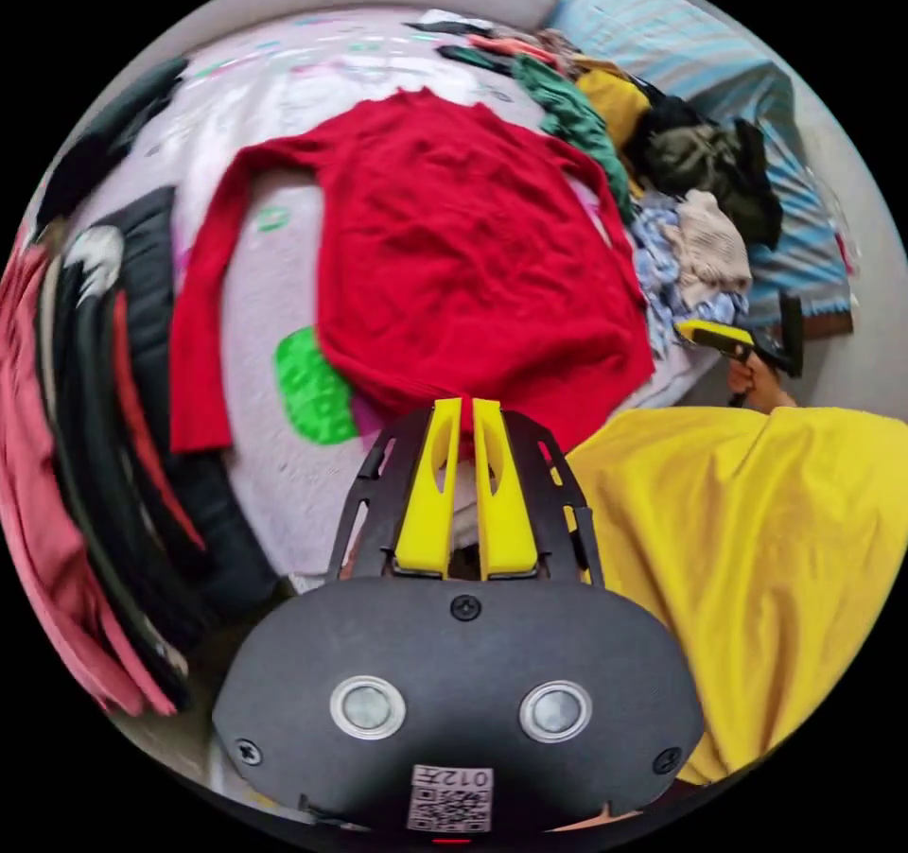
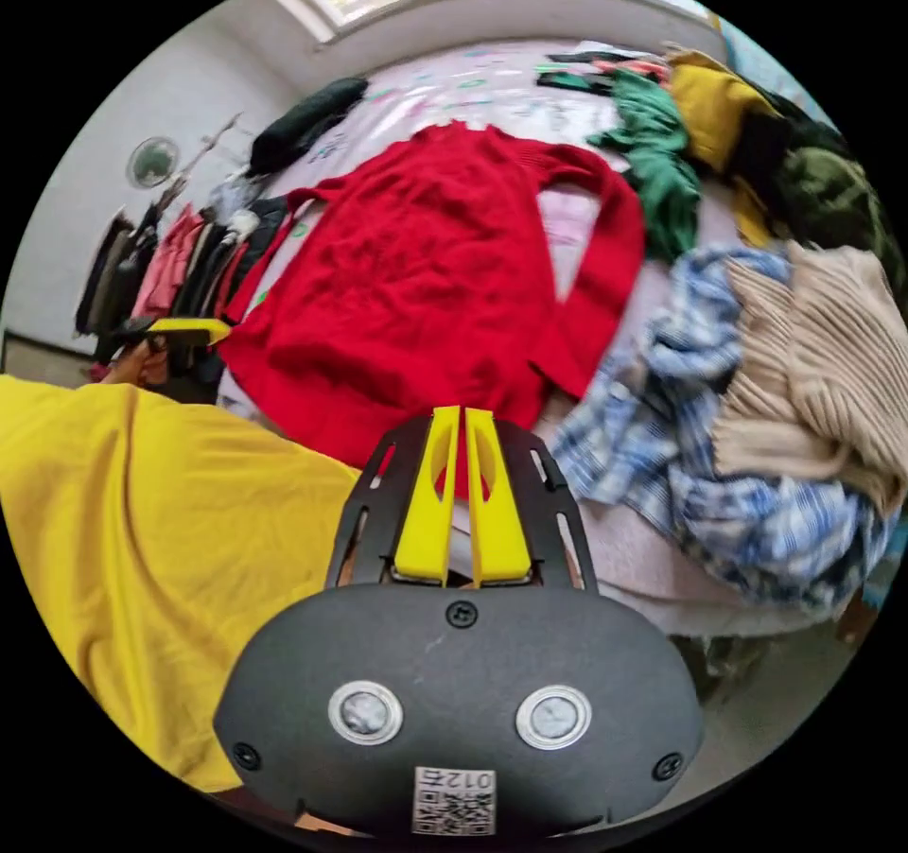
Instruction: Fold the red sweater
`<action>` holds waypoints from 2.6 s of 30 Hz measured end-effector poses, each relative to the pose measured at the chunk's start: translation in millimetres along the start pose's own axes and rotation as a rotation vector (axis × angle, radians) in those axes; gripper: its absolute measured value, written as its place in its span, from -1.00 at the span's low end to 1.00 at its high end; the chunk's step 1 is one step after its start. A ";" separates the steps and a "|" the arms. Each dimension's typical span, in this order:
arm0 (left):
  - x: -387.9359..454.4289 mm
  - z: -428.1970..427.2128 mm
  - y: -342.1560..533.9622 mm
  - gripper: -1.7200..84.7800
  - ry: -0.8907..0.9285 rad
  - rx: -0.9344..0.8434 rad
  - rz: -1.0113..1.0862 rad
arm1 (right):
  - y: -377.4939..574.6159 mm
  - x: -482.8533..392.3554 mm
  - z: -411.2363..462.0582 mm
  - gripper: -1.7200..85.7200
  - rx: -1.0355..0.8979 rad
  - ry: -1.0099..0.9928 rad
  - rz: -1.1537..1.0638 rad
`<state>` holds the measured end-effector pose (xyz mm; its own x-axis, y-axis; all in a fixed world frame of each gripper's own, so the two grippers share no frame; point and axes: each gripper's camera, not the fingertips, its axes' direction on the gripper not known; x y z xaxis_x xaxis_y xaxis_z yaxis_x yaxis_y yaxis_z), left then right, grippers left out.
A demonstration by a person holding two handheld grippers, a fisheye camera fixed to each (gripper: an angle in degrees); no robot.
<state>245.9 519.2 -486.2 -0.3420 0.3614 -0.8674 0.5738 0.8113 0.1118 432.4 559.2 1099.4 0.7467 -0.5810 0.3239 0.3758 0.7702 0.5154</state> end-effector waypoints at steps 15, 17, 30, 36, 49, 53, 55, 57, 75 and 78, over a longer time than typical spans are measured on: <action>11.4 74.7 39.4 -0.95 -0.121 -0.375 -0.247 | 28.6 -53.6 92.0 -0.94 -0.349 -0.091 -0.299; -15.3 64.4 66.3 -0.95 -0.143 -0.362 -0.428 | 33.9 -46.6 92.0 -0.94 -0.370 -0.122 -0.244; 150.5 105.5 -56.8 -0.96 -0.175 -0.303 0.341 | 5.4 -110.3 96.3 -0.94 -0.249 -0.122 -0.395; 130.9 119.4 -44.2 -0.96 -0.109 -0.463 0.274 | 34.4 -125.7 101.7 -0.95 -0.336 -0.159 -0.478; 6.3 93.8 -55.5 -0.95 0.134 -0.354 -0.275 | 56.3 -82.4 87.1 -0.94 -0.300 -0.222 -0.154; -20.8 88.1 -42.5 -0.95 0.235 -0.319 -0.373 | 75.2 -85.6 63.6 -0.93 -0.179 -0.166 -0.114; -26.2 64.4 -44.1 -0.95 0.181 -0.219 -0.388 | 81.1 -84.9 38.3 -0.92 -0.019 -0.022 -0.067; -22.8 46.0 -56.3 -0.95 0.169 -0.135 -0.356 | 83.2 -86.0 21.3 -0.91 0.093 0.150 -0.042; 84.1 47.0 -322.4 -0.69 0.614 -0.091 0.070 | 41.4 -155.8 -6.5 -0.92 0.177 0.379 -0.279; 85.0 62.3 -351.5 -0.64 0.898 -0.103 -0.005 | 35.7 -172.4 -38.7 -0.93 0.283 0.323 -0.278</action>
<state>61.5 236.0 -629.4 -0.8213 0.5452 -0.1680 0.5158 0.8354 0.1896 338.4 697.1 1031.3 0.7883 -0.6080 -0.0947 0.4540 0.4708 0.7565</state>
